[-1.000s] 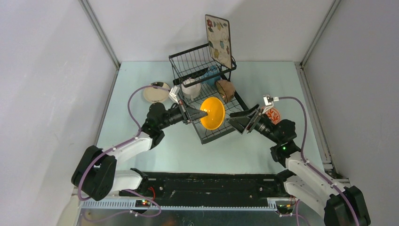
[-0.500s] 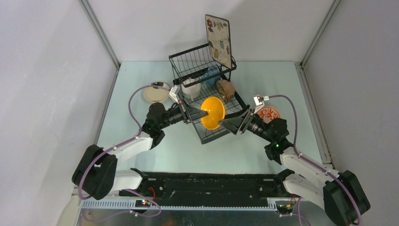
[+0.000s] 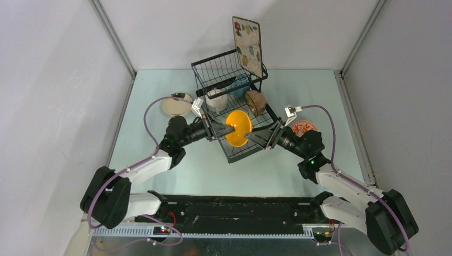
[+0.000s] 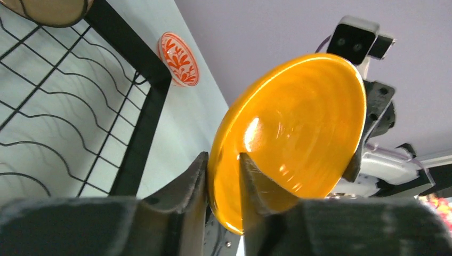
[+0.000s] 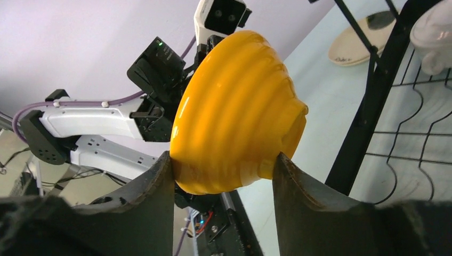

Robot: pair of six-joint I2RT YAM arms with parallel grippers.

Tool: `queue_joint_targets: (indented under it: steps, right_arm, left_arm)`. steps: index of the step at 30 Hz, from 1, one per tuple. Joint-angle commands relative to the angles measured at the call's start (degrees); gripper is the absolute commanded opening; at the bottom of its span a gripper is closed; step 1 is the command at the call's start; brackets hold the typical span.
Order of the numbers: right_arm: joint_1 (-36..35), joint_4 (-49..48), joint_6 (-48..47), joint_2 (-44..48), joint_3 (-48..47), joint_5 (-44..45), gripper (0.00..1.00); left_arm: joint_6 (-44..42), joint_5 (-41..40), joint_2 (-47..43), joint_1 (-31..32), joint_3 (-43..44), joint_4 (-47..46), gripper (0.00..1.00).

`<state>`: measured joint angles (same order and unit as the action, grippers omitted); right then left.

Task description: Load the mixed dishes into the dish rack

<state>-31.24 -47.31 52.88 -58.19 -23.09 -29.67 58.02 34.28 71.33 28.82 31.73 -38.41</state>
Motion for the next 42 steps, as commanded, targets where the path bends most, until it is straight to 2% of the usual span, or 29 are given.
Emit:
queue_joint_targets:
  steps: [1,7,11,15,19,23,28,31,35,42]
  right_arm:
    - [1.2,5.6,-4.6,0.8,-5.1,1.6,0.1]
    - [4.2,16.8,-11.7,1.9,-8.5,1.9,0.01]
    - [6.5,25.2,-17.0,0.2,-11.9,2.4,0.0]
    - [8.2,34.1,-27.4,-2.8,-17.0,-0.6,0.05]
    - [10.1,46.8,-40.4,-7.0,-24.4,-0.1,0.0]
    - [12.0,53.4,-45.0,-11.4,-28.9,-4.1,0.0]
    - [11.8,53.6,-46.9,-17.2,-31.9,-2.9,0.0]
    - [10.4,52.0,-47.8,-19.7,-33.2,1.2,0.0]
    - [7.9,47.3,-50.3,-22.6,-33.6,5.5,0.0]
    - [4.9,40.2,-57.2,-28.6,-35.8,6.7,0.0]
  left_arm:
    - [-4.9,-0.4,-3.9,0.5,1.5,2.8,0.38]
    - [-10.4,-3.8,-6.9,0.3,1.9,11.6,0.6]
    - [-12.7,-7.2,-9.5,0.0,1.4,16.9,0.71]
    - [-15.2,-9.9,-12.7,0.0,0.4,19.6,0.75]
    - [-17.7,-11.6,-15.2,0.1,-0.3,22.0,0.76]
    - [-18.9,-13.3,-16.6,0.2,-0.9,23.6,0.76]
    - [-20.0,-16.7,-18.2,1.2,-2.6,23.6,0.75]
    - [-21.1,-19.0,-19.7,1.6,-3.5,24.2,0.75]
    - [-23.0,-23.3,-22.1,1.8,-5.9,24.3,0.75]
    - [-26.3,-26.1,-23.1,1.9,-8.2,23.5,0.74]
